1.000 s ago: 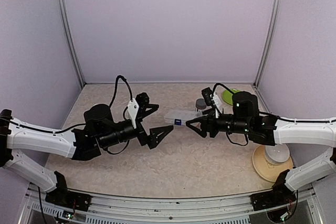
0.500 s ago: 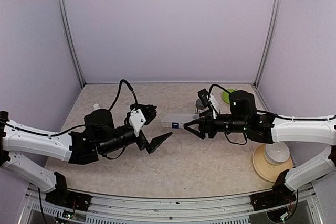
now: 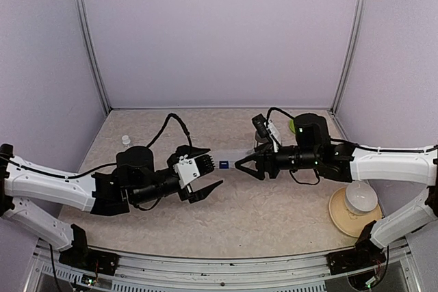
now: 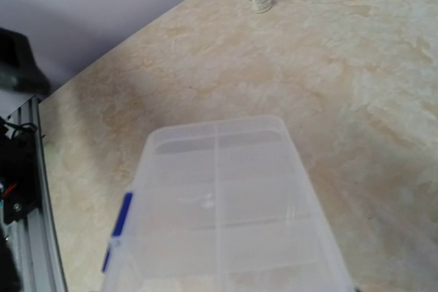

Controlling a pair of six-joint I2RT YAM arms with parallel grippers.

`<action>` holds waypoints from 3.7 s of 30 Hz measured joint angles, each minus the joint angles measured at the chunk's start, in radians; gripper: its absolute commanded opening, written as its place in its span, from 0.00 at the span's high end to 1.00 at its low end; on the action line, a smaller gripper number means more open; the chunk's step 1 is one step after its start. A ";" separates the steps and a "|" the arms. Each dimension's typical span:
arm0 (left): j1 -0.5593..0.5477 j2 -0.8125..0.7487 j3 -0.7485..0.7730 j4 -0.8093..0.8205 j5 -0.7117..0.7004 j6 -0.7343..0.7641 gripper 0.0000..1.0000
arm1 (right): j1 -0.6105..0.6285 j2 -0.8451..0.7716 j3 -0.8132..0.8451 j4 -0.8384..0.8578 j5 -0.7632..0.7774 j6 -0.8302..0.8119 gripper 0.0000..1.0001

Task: Sort the pills into containers
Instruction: Unscrew the lid of the pill container from the pill container.

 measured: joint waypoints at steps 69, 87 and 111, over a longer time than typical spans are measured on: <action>-0.015 0.049 0.064 -0.104 -0.049 0.105 0.80 | -0.007 0.074 0.032 -0.014 -0.159 0.055 0.80; -0.016 0.051 0.080 -0.116 -0.039 0.104 0.93 | -0.008 0.074 0.032 -0.024 -0.183 0.051 0.80; 0.021 0.018 0.098 -0.211 0.013 0.046 0.57 | -0.008 0.097 0.037 -0.037 -0.209 -0.006 0.80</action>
